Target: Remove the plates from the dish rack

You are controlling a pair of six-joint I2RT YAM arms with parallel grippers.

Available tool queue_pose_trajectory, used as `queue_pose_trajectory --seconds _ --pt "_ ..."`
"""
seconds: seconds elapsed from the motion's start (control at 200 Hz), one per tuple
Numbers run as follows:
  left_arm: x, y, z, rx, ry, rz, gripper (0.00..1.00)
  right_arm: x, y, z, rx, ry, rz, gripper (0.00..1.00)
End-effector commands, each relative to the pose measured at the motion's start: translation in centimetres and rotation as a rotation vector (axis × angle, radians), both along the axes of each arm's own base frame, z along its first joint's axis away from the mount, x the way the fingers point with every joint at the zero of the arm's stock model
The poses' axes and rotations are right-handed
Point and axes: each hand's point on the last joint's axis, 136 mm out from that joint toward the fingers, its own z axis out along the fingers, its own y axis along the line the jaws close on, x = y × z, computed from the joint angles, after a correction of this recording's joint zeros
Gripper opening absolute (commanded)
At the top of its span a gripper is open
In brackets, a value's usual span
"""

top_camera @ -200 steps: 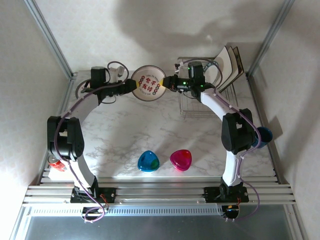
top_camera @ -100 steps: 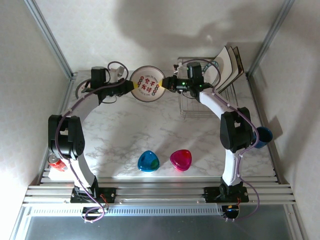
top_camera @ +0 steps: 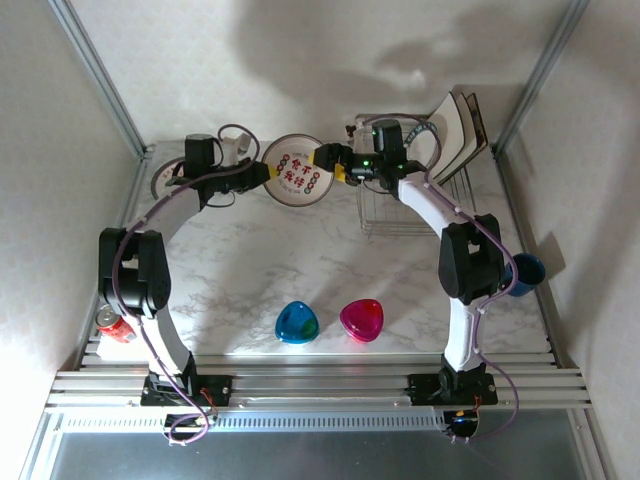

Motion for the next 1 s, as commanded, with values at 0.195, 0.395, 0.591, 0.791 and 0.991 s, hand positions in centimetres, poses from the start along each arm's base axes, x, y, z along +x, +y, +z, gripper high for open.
queue_pose_trajectory --seconds 0.195,0.395,0.591,0.791,0.991 --pt "1.4 2.6 1.4 -0.027 -0.072 0.113 0.0 0.4 -9.3 0.7 -0.542 -0.089 -0.216 0.99" --pt "2.7 7.4 2.2 -0.084 -0.085 0.329 0.0 -0.9 -18.1 0.7 -0.934 -0.079 -0.339 0.99" --pt "3.1 12.8 2.6 -0.116 -0.117 0.57 0.0 -3.3 -26.3 0.2 -1.17 0.005 -0.385 0.99" --pt "2.0 19.4 2.1 -0.173 -0.121 0.833 0.0 -5.1 -31.3 0.5 -1.21 0.064 -0.453 0.99" --pt "0.5 24.5 0.8 -0.222 -0.105 1.016 0.0 -6.2 -33.6 0.0 -1.229 0.098 -0.483 0.99"
